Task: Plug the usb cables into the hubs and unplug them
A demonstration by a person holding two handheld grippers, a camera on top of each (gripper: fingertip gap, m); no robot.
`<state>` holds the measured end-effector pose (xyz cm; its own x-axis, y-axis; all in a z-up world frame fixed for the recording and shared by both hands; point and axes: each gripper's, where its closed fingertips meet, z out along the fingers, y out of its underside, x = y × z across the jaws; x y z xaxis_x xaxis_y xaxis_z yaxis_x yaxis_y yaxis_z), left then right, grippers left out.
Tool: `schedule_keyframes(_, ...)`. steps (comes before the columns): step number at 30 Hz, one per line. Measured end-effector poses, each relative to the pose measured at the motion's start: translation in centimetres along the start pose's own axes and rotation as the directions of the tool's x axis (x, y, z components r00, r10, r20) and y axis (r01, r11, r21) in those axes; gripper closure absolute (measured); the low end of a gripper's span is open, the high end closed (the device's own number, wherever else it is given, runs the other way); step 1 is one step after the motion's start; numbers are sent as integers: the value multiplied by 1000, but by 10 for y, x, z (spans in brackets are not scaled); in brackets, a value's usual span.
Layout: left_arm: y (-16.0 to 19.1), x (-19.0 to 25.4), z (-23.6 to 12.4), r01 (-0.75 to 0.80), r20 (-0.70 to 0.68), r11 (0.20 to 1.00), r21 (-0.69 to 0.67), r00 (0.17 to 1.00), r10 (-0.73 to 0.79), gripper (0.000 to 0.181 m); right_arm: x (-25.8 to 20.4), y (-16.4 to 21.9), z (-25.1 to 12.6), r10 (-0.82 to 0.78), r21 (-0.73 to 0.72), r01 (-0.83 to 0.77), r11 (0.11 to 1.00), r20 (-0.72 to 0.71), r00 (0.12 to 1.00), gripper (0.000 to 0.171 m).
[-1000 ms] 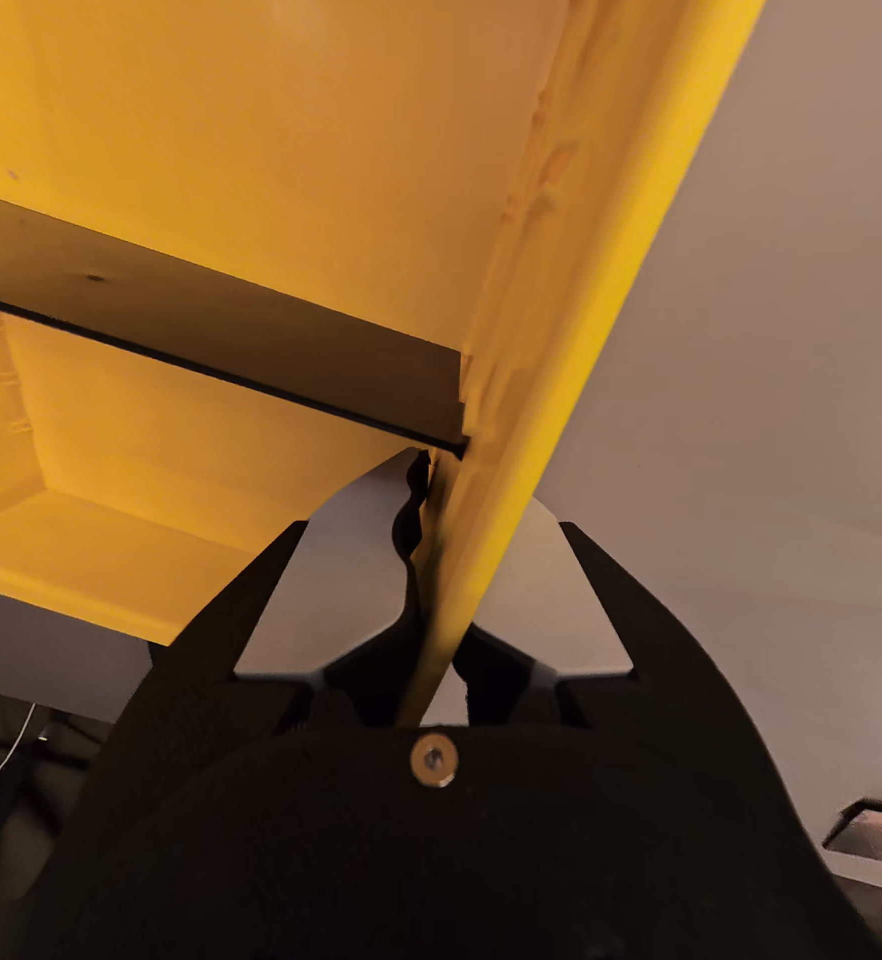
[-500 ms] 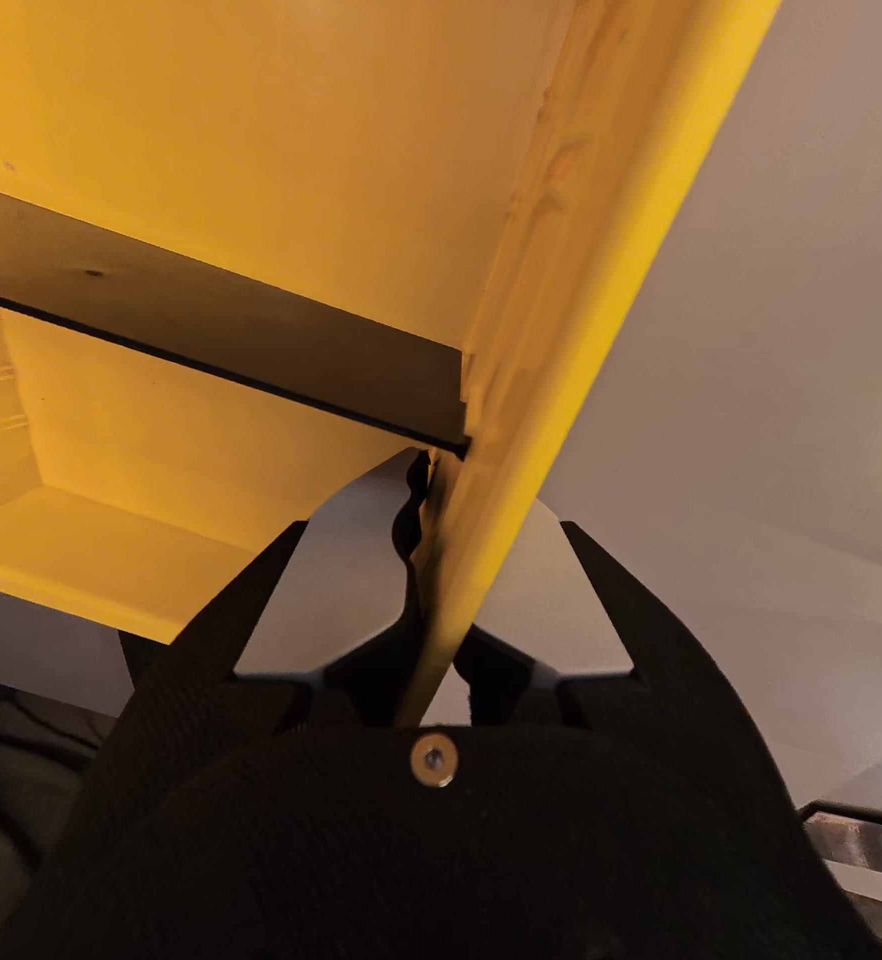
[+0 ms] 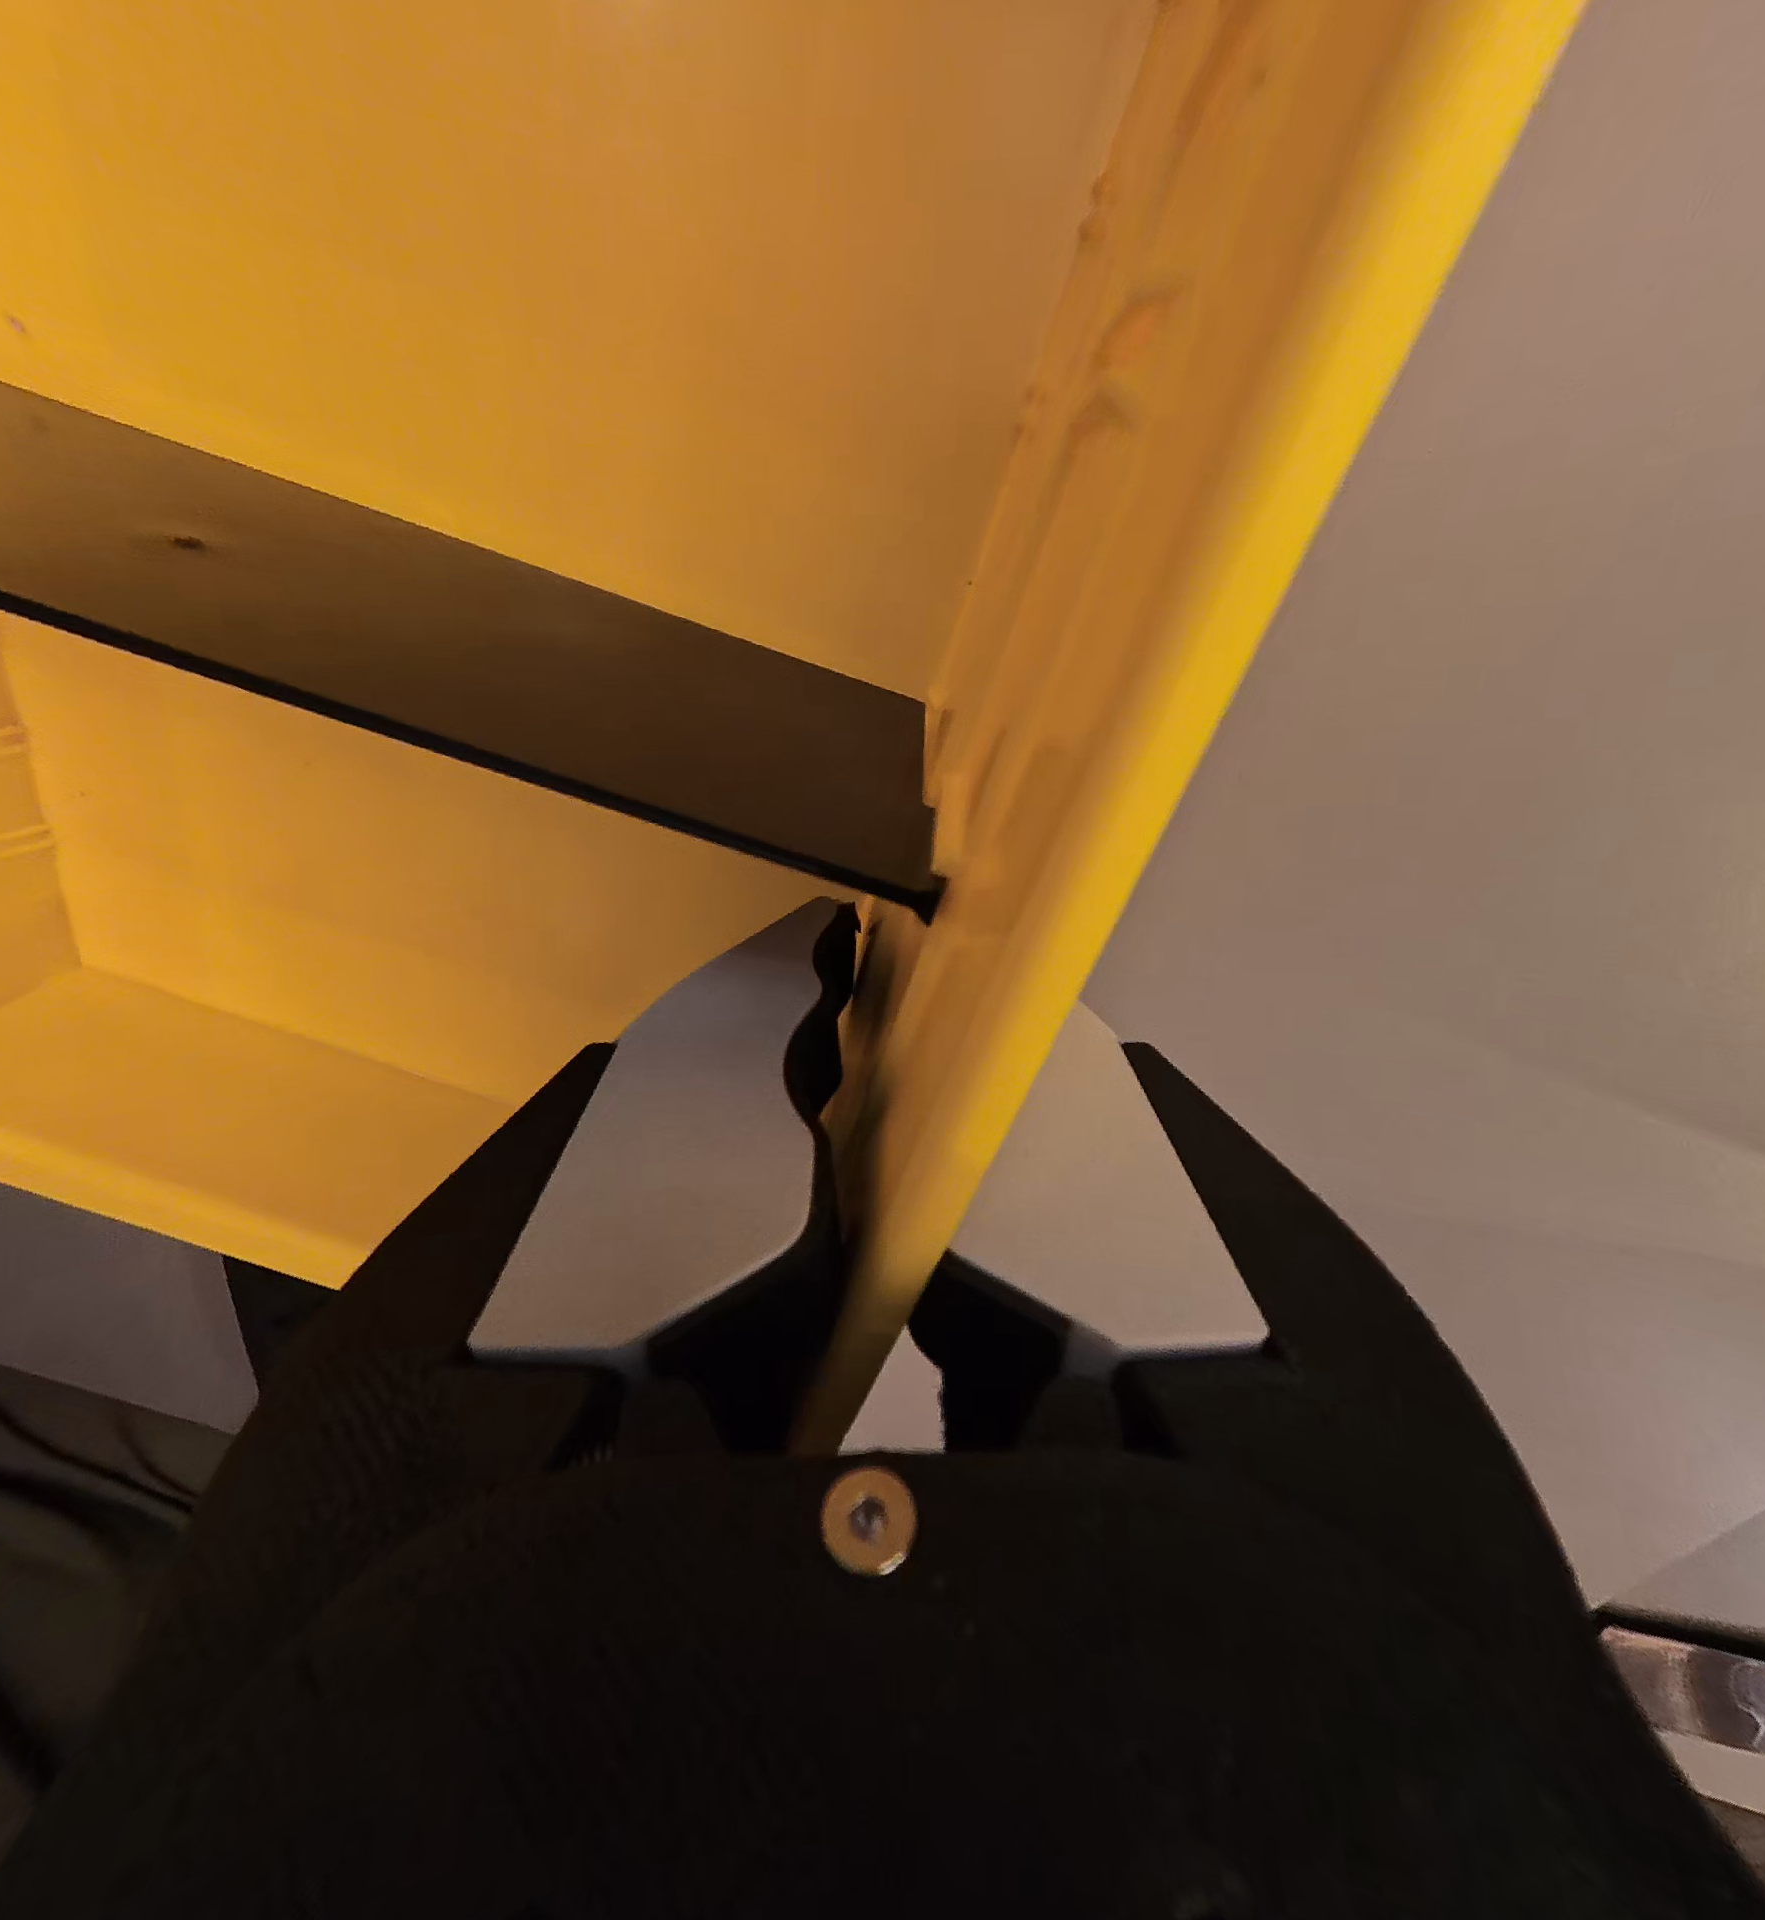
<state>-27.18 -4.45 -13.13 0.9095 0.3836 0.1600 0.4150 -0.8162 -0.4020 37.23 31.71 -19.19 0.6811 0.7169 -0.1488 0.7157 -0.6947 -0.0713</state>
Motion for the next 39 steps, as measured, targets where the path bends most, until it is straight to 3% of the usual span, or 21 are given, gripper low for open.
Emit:
schedule_keyframes(23, -4, -2, 1, 18, -1, 997, 81, 1000, -18, 177, 10, -2, 0, -46, -3, 46, 999, -23, 999, 159)
schedule_keyframes(28, -19, -3, -20, -58, 18, 966, 251, 998, 55, 148, 19, -7, -16, -93, 81, 103, 991, -118, 989, 139)
schedule_keyframes(32, -32, 15, -66, -85, -64, 907, 413, 990, 122, 143, 22, -18, -65, -99, 242, 151, 959, -216, 971, 134)
schedule_keyframes(35, -33, 33, -95, -171, -70, 857, 486, 970, 233, 143, 12, -39, -125, -81, 463, 208, 862, -279, 957, 134)
schedule_keyframes(37, -26, 46, -104, -277, -44, 829, 486, 940, 339, 138, -19, -59, -175, -114, 670, 259, 696, -253, 961, 135)
schedule_keyframes(39, -18, 58, -104, -395, 15, 787, 473, 897, 441, 134, -61, -70, -227, -192, 836, 296, 463, -231, 954, 133)
